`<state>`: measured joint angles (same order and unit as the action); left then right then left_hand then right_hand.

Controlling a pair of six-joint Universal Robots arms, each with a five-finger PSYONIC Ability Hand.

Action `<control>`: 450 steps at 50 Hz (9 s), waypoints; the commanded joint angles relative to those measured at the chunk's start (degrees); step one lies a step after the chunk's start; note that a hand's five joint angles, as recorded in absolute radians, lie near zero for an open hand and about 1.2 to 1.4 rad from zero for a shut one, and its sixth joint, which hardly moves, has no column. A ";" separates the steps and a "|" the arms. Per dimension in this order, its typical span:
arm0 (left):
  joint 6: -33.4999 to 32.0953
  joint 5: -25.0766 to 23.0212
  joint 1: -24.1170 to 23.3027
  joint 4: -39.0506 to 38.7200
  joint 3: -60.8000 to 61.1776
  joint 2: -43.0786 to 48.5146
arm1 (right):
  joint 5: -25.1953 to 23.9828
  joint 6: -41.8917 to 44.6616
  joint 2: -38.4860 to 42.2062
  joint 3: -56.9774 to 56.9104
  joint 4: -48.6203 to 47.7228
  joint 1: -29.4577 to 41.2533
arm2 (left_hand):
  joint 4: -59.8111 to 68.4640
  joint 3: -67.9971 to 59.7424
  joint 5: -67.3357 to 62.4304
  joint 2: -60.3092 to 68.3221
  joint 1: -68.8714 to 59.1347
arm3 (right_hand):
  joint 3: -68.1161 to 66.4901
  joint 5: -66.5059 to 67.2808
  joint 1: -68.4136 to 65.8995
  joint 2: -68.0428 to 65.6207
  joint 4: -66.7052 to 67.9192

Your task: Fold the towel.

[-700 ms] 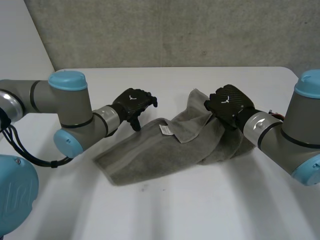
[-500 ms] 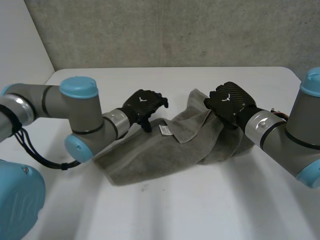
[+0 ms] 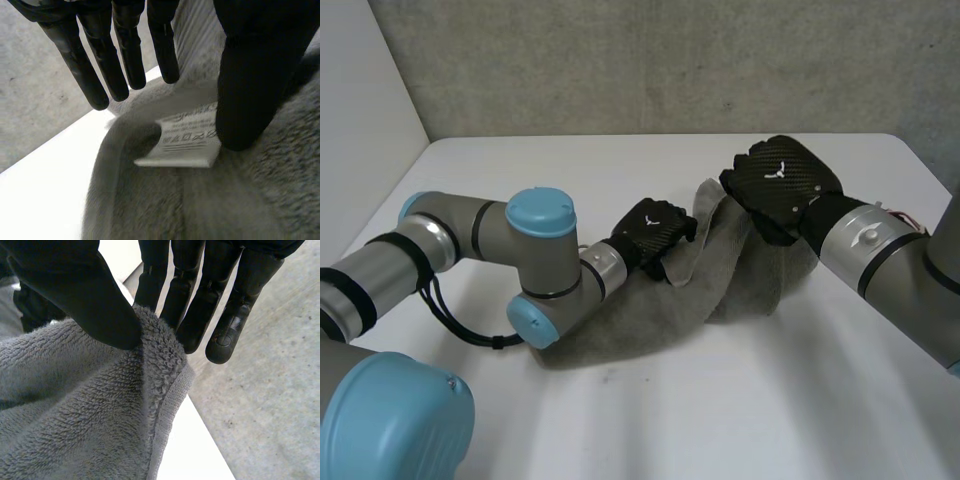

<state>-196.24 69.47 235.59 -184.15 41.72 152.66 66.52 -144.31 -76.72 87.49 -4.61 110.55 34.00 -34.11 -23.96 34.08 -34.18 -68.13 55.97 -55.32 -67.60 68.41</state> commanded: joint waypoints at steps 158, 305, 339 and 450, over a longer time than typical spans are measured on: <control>2.82 -2.50 30.71 -12.64 44.40 -29.51 | 2.56 1.22 8.34 10.95 -19.30 -2.18 | -5.05 5.16 5.00 -5.12 5.22 | -11.87 14.03 -24.68 -12.40 11.59; -11.54 8.23 18.94 -16.67 40.95 -36.03 | 12.77 18.80 8.34 -4.11 -8.93 -0.85 | 46.00 -45.89 -46.04 45.92 -45.82 | -11.87 14.03 -24.68 -12.40 11.59; -22.88 8.31 22.01 -18.26 56.37 -31.46 | 6.52 -17.85 15.99 4.53 -1.02 -11.84 | 32.23 -32.12 -32.27 32.15 -32.05 | 27.26 -25.10 14.45 26.74 -27.54; -41.33 19.21 18.15 -10.79 14.44 -5.79 | 22.61 31.37 42.45 -28.70 -15.43 -5.08 | -21.43 21.54 21.39 -21.51 21.61 | 58.13 -55.97 45.32 57.60 -58.41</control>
<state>-237.59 88.49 254.78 -194.54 56.18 146.60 89.08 -111.96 -34.72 58.99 -20.97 105.46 45.21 -45.44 -35.78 43.70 -41.66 -39.95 30.75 -28.99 -37.86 40.12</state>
